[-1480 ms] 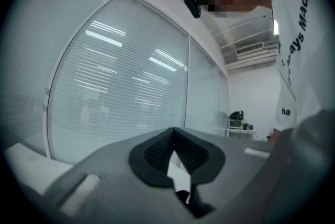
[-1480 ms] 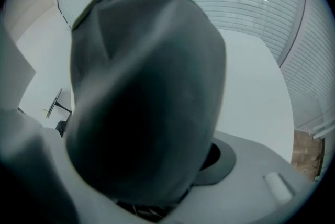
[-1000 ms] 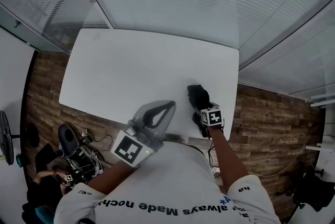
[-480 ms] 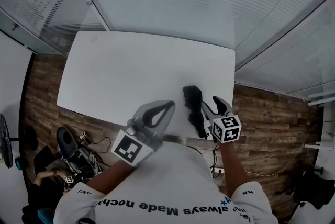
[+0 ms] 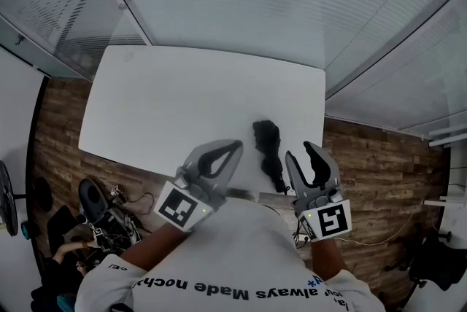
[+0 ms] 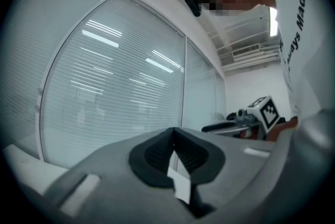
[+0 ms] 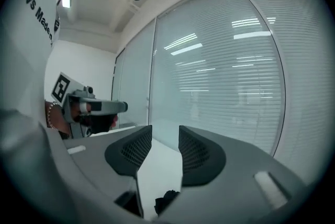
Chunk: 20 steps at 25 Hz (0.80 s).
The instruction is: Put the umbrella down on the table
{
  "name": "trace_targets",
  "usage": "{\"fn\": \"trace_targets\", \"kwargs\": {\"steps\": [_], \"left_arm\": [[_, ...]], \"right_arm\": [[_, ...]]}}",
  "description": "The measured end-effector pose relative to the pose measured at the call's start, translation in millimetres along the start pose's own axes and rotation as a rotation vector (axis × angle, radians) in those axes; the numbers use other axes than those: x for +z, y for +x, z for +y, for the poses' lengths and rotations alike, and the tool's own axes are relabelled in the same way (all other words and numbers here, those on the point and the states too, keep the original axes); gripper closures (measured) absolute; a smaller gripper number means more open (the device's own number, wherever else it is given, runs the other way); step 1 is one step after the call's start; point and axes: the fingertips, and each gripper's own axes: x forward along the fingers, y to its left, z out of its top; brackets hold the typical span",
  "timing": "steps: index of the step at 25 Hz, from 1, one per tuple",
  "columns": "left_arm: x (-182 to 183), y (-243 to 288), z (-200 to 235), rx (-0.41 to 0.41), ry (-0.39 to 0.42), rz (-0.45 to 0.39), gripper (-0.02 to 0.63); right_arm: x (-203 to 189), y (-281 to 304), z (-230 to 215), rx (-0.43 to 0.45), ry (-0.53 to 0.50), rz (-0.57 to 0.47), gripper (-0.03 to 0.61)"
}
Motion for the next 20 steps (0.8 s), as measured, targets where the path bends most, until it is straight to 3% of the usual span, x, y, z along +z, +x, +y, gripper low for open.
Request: {"fn": "trace_targets", "kwargs": {"steps": [8, 20], "left_arm": [[4, 1, -3, -0.001, 0.003, -0.008, 0.611], [4, 1, 0, 0.004, 0.005, -0.011, 0.611]], "right_arm": [[38, -15, 16, 0.004, -0.015, -0.1, 0.452], [44, -15, 21, 0.004, -0.02, -0.134, 0.489]]}}
